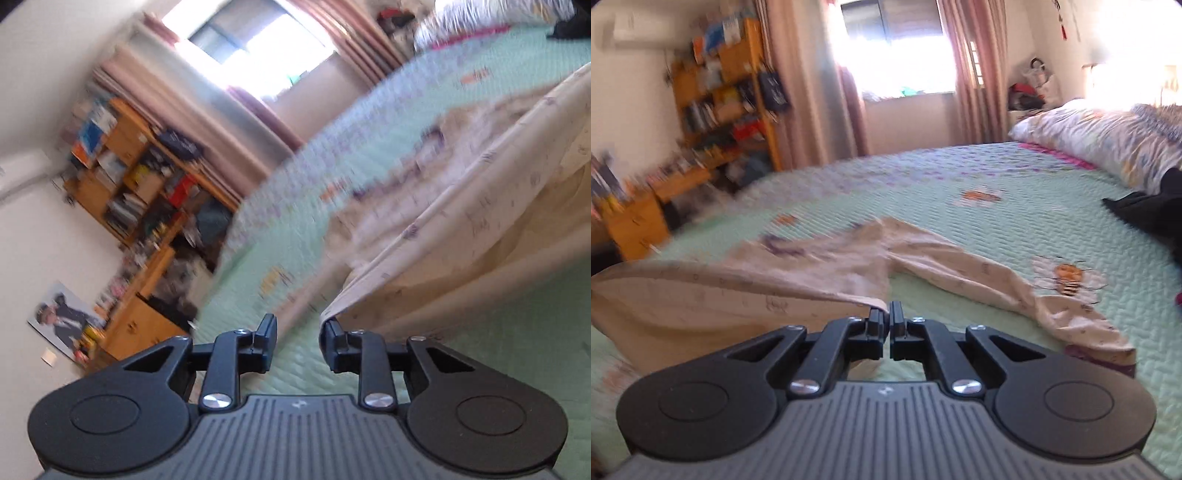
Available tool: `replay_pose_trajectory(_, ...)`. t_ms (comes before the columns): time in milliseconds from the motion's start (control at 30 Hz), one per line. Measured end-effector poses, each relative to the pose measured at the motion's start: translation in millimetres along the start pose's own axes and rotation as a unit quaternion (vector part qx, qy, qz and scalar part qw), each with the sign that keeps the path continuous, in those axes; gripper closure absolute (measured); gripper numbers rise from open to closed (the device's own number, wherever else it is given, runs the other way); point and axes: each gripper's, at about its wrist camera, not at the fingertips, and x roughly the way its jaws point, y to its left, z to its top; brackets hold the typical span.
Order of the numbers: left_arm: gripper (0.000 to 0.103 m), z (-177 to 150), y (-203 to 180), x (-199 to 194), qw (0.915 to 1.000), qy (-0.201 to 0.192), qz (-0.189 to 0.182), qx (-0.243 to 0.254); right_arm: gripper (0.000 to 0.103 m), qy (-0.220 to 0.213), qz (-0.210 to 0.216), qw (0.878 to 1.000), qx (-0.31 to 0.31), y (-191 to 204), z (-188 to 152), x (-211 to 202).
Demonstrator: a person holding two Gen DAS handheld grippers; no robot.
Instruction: Fold clothes
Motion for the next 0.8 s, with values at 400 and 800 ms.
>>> replay_pose_trajectory(400, 0.036, -41, -41, 62, 0.9959, 0.068, -0.054, -0.025, 0.065, 0.087, 0.024, 0.996, -0.025, -22, -44, 78)
replay_pose_trajectory(800, 0.034, -75, 18, 39, 0.9724, 0.058, -0.145, -0.173, 0.059, 0.063, 0.077, 0.992, 0.081, -45, -43, 36)
